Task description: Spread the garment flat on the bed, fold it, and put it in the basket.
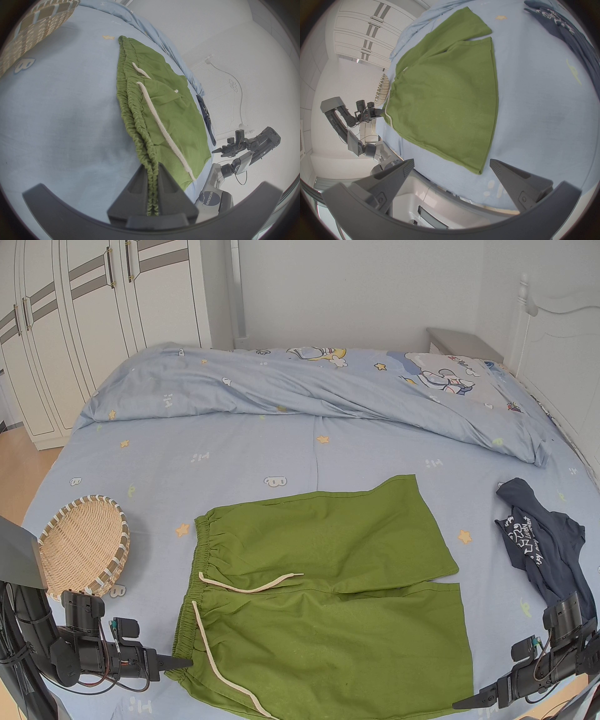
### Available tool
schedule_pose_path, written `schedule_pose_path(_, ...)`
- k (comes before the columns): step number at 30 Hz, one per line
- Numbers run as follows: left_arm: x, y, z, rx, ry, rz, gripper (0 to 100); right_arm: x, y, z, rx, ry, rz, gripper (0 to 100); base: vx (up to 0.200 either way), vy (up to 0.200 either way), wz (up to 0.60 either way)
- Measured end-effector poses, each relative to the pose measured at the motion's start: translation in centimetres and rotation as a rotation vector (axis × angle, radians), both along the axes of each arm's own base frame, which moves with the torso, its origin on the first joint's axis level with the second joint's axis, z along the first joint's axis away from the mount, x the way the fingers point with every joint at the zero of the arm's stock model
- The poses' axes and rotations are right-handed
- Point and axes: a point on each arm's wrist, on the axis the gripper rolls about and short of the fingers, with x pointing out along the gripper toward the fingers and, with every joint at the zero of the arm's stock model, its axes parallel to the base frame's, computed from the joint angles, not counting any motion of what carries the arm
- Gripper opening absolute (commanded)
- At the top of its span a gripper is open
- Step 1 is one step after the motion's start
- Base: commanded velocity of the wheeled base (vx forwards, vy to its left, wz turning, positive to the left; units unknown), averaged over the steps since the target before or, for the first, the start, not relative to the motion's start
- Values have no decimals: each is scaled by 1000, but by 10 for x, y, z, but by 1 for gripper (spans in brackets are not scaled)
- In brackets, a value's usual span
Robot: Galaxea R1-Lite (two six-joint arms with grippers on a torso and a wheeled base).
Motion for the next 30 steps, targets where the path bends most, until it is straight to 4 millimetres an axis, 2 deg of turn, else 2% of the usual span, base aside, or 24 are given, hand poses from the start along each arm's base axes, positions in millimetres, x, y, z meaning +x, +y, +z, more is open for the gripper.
schedule_pose_path(7, 0, 0, 3, 0, -14, 1, 0, 17, 2, -12, -41, 23, -10, 100, 0, 0, 0)
schedule_pose_path(30, 0, 0, 6, 0, -31, 2, 0, 33, 19, -30, -51, 52, 77, 100, 0, 0, 0)
